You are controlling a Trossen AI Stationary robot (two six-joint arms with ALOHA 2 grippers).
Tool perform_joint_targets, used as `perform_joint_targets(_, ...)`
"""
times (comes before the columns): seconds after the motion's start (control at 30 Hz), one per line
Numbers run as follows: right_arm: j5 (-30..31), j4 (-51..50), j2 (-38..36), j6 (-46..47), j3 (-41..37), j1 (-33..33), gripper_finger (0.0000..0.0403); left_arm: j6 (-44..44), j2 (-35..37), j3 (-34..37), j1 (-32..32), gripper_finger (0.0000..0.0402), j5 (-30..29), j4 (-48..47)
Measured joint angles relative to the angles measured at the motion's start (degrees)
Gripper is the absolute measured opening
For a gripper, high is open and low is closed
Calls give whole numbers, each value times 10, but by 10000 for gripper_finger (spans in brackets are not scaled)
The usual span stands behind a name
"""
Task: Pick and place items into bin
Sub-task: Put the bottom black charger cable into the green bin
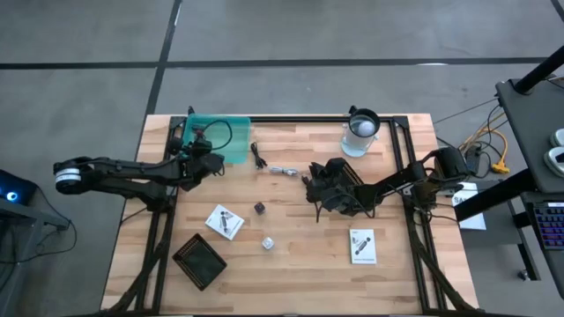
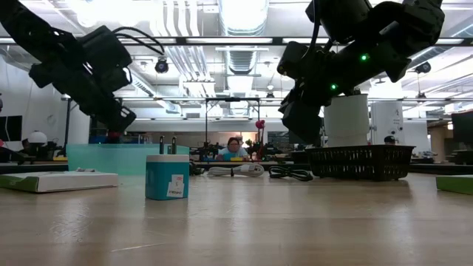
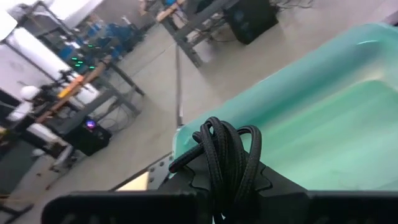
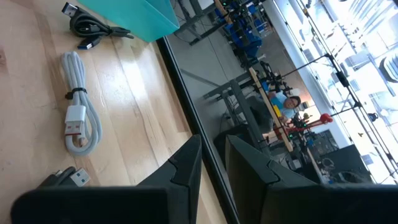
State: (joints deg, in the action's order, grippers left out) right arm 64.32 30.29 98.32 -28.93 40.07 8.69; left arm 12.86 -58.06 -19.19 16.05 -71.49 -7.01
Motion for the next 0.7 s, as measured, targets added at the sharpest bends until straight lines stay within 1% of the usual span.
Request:
perform_joint_targets(0.1, 0, 0, 0, 0, 0, 0, 61, 0, 0, 2, 2, 10, -17, 0)
perform_joint_targets(0.33, 0, 0, 0, 0, 0, 0, 61, -2, 0, 2, 2, 10, -18, 0)
perform_joint_targets(0.43, 0, 0, 0, 0, 0, 0, 61, -19, -1, 2, 2, 10, -18, 0)
perform_joint_targets(0.7, 0, 0, 0, 0, 0, 0, 61, -17, -11, 2, 2, 10, -17, 1)
